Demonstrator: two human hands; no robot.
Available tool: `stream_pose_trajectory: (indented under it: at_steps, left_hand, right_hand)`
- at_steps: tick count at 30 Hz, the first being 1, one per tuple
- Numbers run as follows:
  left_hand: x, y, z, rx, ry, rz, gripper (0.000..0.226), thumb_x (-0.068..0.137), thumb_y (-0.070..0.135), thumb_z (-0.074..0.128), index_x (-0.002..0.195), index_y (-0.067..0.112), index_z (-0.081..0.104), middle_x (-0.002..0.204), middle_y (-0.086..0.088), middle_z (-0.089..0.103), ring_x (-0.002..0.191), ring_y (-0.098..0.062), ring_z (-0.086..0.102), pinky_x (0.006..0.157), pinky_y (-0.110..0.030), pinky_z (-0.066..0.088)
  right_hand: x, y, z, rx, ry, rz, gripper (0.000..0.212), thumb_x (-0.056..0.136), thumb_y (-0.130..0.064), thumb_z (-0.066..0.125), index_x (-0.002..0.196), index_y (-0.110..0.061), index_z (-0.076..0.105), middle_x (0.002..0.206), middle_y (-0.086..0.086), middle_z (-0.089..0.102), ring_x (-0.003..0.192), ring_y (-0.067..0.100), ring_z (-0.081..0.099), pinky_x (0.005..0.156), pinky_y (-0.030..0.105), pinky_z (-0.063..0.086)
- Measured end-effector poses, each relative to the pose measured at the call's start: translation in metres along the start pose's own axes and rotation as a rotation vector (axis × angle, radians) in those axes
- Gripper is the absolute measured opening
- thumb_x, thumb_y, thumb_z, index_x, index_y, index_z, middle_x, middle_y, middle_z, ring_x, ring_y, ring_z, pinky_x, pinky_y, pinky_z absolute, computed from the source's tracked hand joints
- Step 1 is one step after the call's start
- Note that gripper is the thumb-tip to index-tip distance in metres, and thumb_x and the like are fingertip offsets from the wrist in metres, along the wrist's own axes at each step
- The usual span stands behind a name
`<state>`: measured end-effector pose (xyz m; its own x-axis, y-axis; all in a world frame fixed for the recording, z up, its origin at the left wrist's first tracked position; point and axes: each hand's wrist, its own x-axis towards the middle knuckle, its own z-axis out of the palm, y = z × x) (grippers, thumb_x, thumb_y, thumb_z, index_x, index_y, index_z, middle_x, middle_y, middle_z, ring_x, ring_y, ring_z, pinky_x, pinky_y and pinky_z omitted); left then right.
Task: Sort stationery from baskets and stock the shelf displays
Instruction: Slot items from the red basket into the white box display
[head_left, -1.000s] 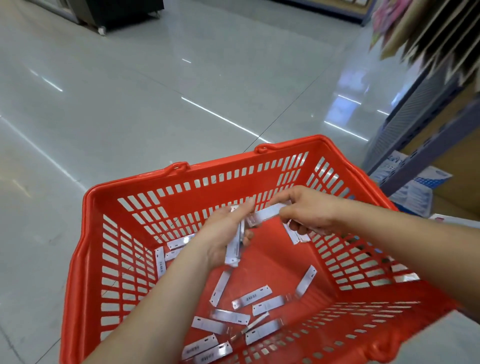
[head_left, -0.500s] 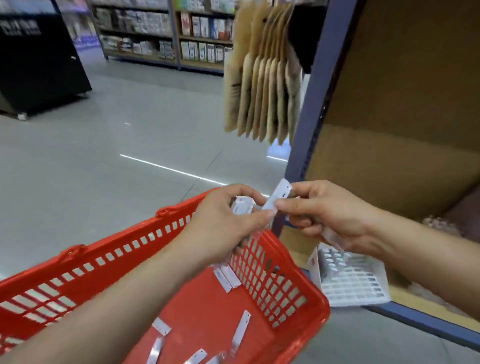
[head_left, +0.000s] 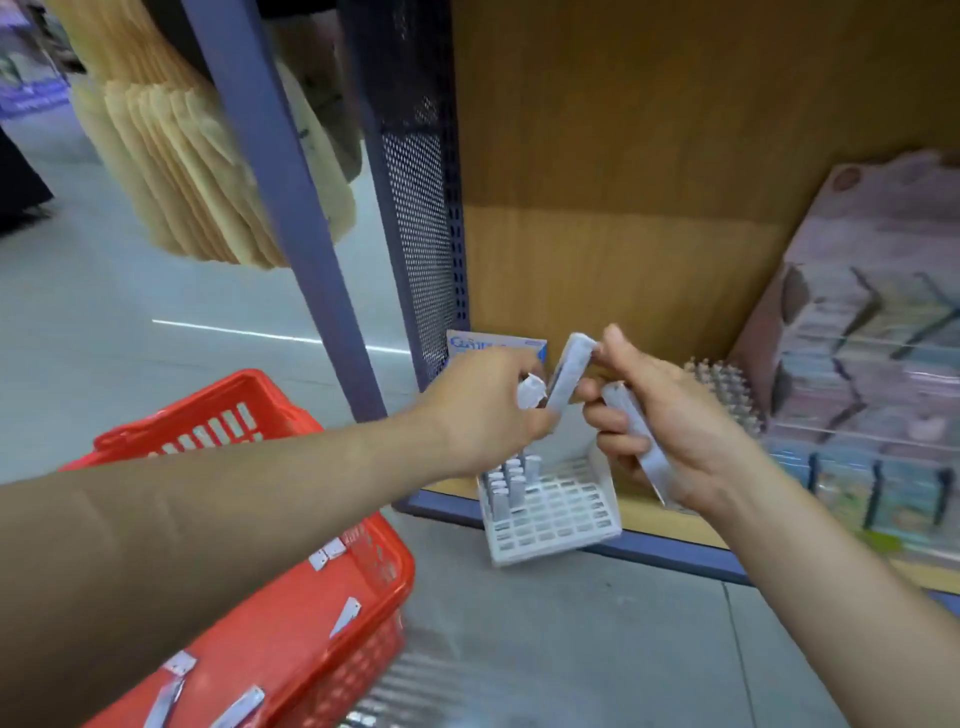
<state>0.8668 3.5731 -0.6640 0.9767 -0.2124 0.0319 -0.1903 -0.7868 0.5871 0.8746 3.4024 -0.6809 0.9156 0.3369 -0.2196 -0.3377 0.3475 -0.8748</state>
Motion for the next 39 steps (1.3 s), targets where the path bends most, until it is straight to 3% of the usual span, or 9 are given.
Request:
stream_pose_trajectory:
  at_steps: [3,5,12,17,21,26,30,34,39]
  left_hand:
    - [0.004,-0.002,0.036,0.107,0.007,-0.044,0.016,0.087,0.033,0.065,0.095,0.02,0.062,0.082,0.004,0.06,0.08,-0.018,0.056,0.063,-0.029,0.038]
    - [0.005,-0.009,0.059,0.064,0.018,-0.113,0.011,0.085,0.032,0.068,0.089,0.025,0.061,0.084,0.004,0.059,0.088,-0.02,0.059,0.071,-0.029,0.043]
    - [0.005,-0.045,0.13,-0.291,0.246,-0.458,0.013,0.08,0.018,0.07,0.075,0.02,0.059,0.071,0.0,0.062,0.065,-0.031,0.061,0.064,-0.046,0.058]
    - [0.002,-0.068,0.156,-0.4,0.391,-0.659,0.011,0.083,0.019,0.068,0.077,0.019,0.059,0.06,0.005,0.058,0.054,-0.023,0.054,0.062,-0.041,0.056]
    - [0.0,-0.076,0.163,-0.353,0.366,-0.686,0.013,0.084,0.028,0.069,0.084,0.021,0.059,0.068,0.007,0.061,0.068,-0.024,0.061,0.061,-0.029,0.047]
    - [0.003,-0.083,0.159,-0.385,0.359,-0.685,0.008,0.084,0.023,0.067,0.08,0.023,0.06,0.067,0.005,0.064,0.058,-0.02,0.06,0.06,-0.029,0.05]
    - [0.013,-0.083,0.153,-0.429,0.359,-0.637,0.013,0.085,0.02,0.067,0.076,0.023,0.06,0.062,0.005,0.062,0.051,-0.018,0.055,0.058,-0.031,0.051]
    - [0.022,-0.084,0.153,-0.486,0.365,-0.622,0.015,0.084,0.022,0.07,0.072,0.019,0.063,0.057,0.005,0.061,0.048,-0.017,0.054,0.055,-0.036,0.055]
    - [0.036,-0.073,0.16,-0.695,0.325,-0.638,0.02,0.084,0.024,0.073,0.07,0.013,0.064,0.054,-0.004,0.058,0.041,-0.019,0.046,0.042,-0.024,0.041]
  right_hand:
    - [0.005,0.02,-0.029,-0.136,0.024,-0.035,0.023,0.081,-0.035,0.065,0.089,-0.013,0.065,0.071,0.001,0.052,0.049,0.007,0.035,0.035,0.014,0.021]
    - [0.01,0.036,-0.046,-0.197,0.061,-0.055,0.016,0.081,-0.026,0.067,0.091,-0.013,0.068,0.072,0.002,0.053,0.049,0.008,0.035,0.037,0.015,0.022]
    - [0.039,0.087,-0.083,-0.29,0.261,-0.075,0.006,0.09,-0.008,0.067,0.094,-0.011,0.07,0.061,-0.003,0.046,0.051,0.008,0.035,0.038,0.016,0.024]
    - [0.067,0.12,-0.096,-0.379,0.342,-0.098,0.014,0.088,-0.008,0.069,0.083,-0.021,0.068,0.059,-0.015,0.057,0.043,-0.003,0.043,0.044,0.01,0.034]
    - [0.082,0.141,-0.102,-0.455,0.3,-0.08,0.011,0.086,-0.012,0.072,0.091,-0.021,0.071,0.077,-0.01,0.065,0.056,-0.003,0.051,0.056,0.014,0.038]
    - [0.091,0.15,-0.106,-0.601,0.255,-0.107,0.017,0.087,-0.011,0.071,0.102,-0.018,0.072,0.086,-0.011,0.068,0.078,0.002,0.06,0.075,0.015,0.045]
    - [0.095,0.146,-0.109,-0.741,0.234,-0.168,0.019,0.089,-0.009,0.068,0.106,-0.012,0.073,0.087,-0.005,0.068,0.076,0.005,0.058,0.067,0.002,0.04]
    - [0.097,0.149,-0.106,-0.806,0.15,-0.192,0.017,0.088,-0.01,0.069,0.104,-0.012,0.075,0.093,-0.002,0.072,0.081,0.009,0.062,0.072,0.007,0.042]
    - [0.099,0.141,-0.103,-0.793,0.074,-0.176,0.016,0.085,-0.007,0.072,0.097,-0.017,0.076,0.089,-0.007,0.074,0.08,0.005,0.064,0.074,0.015,0.047]
